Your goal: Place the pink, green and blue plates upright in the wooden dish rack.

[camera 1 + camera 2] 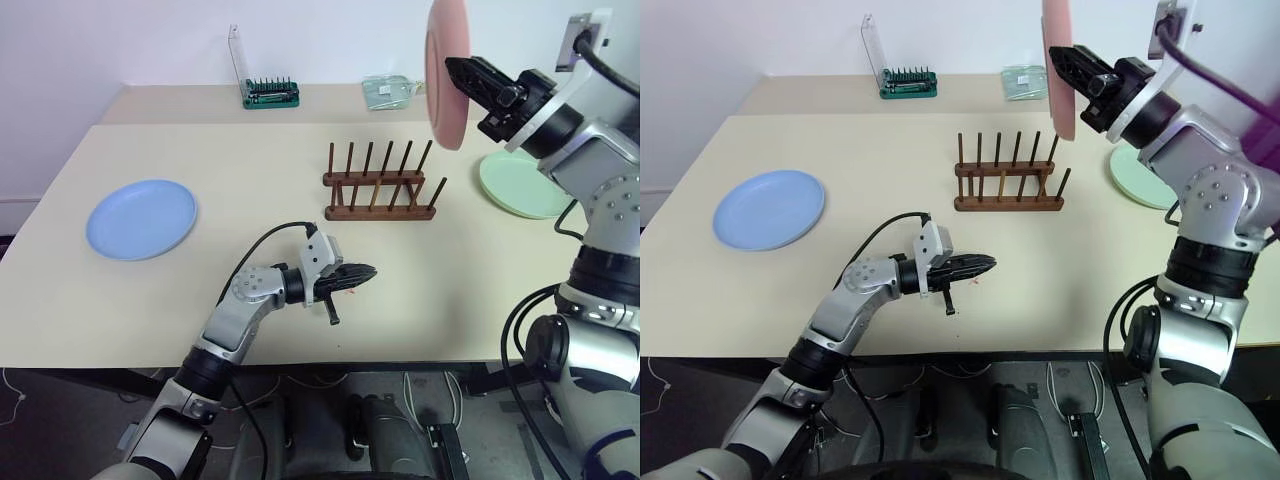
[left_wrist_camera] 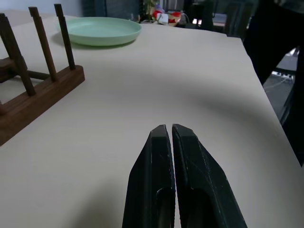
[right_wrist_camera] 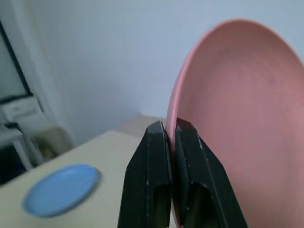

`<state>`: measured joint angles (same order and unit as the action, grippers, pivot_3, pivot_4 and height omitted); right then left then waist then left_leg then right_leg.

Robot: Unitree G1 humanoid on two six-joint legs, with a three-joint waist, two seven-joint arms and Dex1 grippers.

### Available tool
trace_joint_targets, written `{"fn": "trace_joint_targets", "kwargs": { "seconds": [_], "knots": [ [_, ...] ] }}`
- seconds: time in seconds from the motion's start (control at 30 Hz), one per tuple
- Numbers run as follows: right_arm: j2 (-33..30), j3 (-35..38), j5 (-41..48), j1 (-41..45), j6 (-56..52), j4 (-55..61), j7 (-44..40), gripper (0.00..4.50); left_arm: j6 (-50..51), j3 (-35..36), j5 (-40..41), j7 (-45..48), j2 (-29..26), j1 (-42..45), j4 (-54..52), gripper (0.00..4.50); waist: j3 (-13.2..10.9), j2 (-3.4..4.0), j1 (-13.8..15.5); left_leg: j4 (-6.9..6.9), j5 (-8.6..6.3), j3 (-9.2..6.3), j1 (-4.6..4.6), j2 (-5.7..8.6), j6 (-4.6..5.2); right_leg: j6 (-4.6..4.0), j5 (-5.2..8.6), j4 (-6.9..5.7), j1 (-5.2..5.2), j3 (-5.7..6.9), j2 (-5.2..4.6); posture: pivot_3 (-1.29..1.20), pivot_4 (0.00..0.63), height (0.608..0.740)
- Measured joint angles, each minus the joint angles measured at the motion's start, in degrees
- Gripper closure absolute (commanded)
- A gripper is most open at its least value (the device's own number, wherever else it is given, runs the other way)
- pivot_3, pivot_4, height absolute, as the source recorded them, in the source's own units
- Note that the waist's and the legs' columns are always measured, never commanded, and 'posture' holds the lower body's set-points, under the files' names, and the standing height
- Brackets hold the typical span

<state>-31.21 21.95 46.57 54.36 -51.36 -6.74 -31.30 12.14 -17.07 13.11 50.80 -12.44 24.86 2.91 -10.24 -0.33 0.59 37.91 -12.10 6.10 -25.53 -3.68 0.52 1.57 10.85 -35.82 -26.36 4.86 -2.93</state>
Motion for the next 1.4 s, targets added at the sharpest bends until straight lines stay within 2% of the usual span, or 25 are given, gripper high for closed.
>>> {"fn": "trace_joint_targets", "kwargs": {
  "seconds": [0.3,0.47,0.57,0.67,0.73,0.9,1.1,1.27,1.4],
  "knots": [
    [1.0,1.6,1.9,3.6,-3.4,-14.6,2.1,4.43,1.4,0.5,0.1,-0.9,-0.7,-2.1,-2.0,4.38,0.0,0.04,0.0,-0.02,0.00,0.03,-0.01,-0.01,0.01,0.02,0.00,-0.04,-0.05,-0.02,0.04,0.00,0.150,0.730],
    [1.0,1.8,0.6,7.2,-2.0,-23.0,3.5,4.43,1.5,0.5,0.1,-1.1,-0.6,-2.1,-2.4,4.38,0.0,0.05,-0.1,-0.03,0.00,0.03,-0.02,-0.01,0.01,0.02,0.00,-0.04,-0.07,-0.02,0.05,0.00,0.150,0.730],
    [1.0,4.8,0.3,10.2,-0.1,-31.1,4.9,4.43,1.6,0.5,0.1,-1.1,-0.5,-2.0,-2.6,4.38,0.0,0.05,0.0,-0.03,0.00,0.03,-0.02,0.00,0.01,0.02,0.00,-0.03,-0.06,-0.02,0.06,0.00,0.150,0.730],
    [0.9,6.1,-0.8,11.8,1.9,-37.8,5.0,3.59,2.0,0.5,0.1,-1.0,-0.5,-2.0,-2.6,4.38,0.0,0.05,-0.1,-0.03,0.00,0.03,-0.02,0.01,0.01,0.03,0.01,-0.03,-0.07,-0.02,0.07,0.00,0.150,0.730],
    [0.9,6.1,-1.7,11.8,2.8,-41.1,4.8,2.71,2.1,0.5,0.1,-1.0,-0.5,-2.0,-2.6,4.38,0.0,0.06,-0.1,-0.03,0.00,0.03,-0.04,0.01,0.01,0.03,0.00,-0.04,-0.09,-0.03,0.07,0.00,0.150,0.730],
    [0.4,5.7,-4.3,11.9,5.8,-43.3,2.2,0.13,2.2,0.5,0.1,-1.1,-0.6,-2.0,-2.7,4.38,0.0,0.11,-0.1,-0.03,0.01,0.02,-0.06,0.01,0.01,0.05,0.00,-0.04,-0.10,-0.04,0.08,0.00,0.150,0.730],
    [-1.7,-0.2,-11.3,10.1,13.9,-37.1,-3.4,0.13,2.4,0.5,0.1,-1.2,-0.8,-2.1,-3.5,4.38,-0.1,0.14,-0.1,-0.04,0.00,0.01,-0.07,0.01,0.01,0.11,0.05,-0.03,-0.11,-0.05,0.08,0.00,0.150,0.730],
    [-6.1,0.3,-12.8,5.6,17.1,-31.6,-4.6,0.13,2.6,0.5,0.1,-1.3,-0.8,-2.1,-3.8,4.38,-0.1,0.14,0.1,-0.03,0.00,0.02,-0.09,0.03,0.01,0.11,0.05,0.01,-0.10,-0.05,0.03,0.00,0.150,0.730],
    [-10.2,2.5,-14.5,3.9,21.3,-32.4,-4.1,0.05,2.7,0.5,0.1,-1.2,-0.9,-2.1,-3.8,4.38,-0.1,0.14,0.0,-0.03,0.00,0.02,-0.08,0.04,0.01,0.11,0.05,0.04,-0.10,-0.04,0.05,0.00,0.150,0.730]
  ]
}}
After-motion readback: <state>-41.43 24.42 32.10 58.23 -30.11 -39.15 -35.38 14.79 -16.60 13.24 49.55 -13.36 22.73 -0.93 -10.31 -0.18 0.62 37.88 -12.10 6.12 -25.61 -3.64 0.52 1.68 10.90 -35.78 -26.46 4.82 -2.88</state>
